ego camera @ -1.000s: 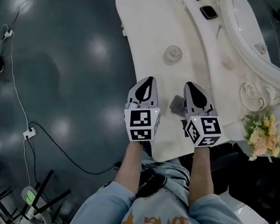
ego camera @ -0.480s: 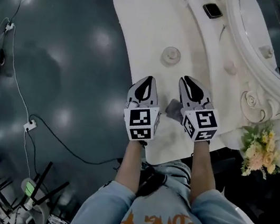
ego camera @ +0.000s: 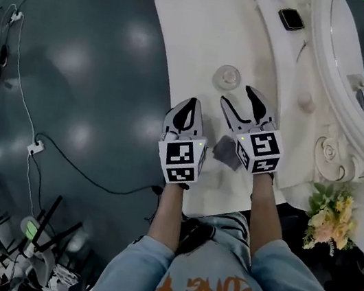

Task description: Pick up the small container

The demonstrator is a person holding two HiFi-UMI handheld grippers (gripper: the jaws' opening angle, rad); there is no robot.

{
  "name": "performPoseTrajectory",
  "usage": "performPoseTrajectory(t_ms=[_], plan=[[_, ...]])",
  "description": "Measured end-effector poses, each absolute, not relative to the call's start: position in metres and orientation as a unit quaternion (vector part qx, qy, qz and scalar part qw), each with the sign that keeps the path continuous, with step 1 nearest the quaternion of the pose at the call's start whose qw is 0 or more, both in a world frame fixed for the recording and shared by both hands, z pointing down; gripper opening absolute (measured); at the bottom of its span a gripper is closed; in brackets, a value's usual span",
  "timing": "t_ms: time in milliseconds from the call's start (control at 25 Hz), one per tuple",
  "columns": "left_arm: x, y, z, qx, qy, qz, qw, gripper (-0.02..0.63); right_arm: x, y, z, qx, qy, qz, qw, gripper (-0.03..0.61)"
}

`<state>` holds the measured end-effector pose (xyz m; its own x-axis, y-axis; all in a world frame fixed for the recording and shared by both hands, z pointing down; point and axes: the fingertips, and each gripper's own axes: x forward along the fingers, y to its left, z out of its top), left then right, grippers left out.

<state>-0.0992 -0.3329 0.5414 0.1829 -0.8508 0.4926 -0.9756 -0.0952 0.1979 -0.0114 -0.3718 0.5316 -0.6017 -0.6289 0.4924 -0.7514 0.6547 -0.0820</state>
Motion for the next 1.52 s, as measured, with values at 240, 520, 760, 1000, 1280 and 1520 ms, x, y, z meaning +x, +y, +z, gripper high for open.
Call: performPoseTrajectory(t_ms=[240,520,760,1000,1280,1520], plan=[[-0.105,-0.338,0.552,0.716,-0.638,0.132,0.252,0.018,-0.024,-0.390,0.551,0.364,-0.891,0.126,0.240,0.303],[-0.113,-0.340,0.560,0.701,-0.649,0.141,0.259,0.018,-0.037,-0.406,0.567,0.339,-0.898,0.109,0.258,0.318],[-0.115,-0.341,0.565,0.690,-0.659,0.140,0.265,0.018,-0.044,-0.412,0.582,0.316,-0.905,0.111,0.263,0.319],[-0.114,-0.338,0.566,0.683,-0.667,0.140,0.263,0.018,-0.049,-0.416,0.586,0.309,-0.908,0.112,0.259,0.319],[-0.113,-0.329,0.557,0.678,-0.674,0.139,0.257,0.018,-0.046,-0.416,0.588,0.321,-0.898,0.120,0.276,0.325],[-0.121,-0.317,0.537,0.683,-0.677,0.131,0.242,0.018,-0.044,-0.403,0.571,0.343,-0.891,0.142,0.262,0.325]])
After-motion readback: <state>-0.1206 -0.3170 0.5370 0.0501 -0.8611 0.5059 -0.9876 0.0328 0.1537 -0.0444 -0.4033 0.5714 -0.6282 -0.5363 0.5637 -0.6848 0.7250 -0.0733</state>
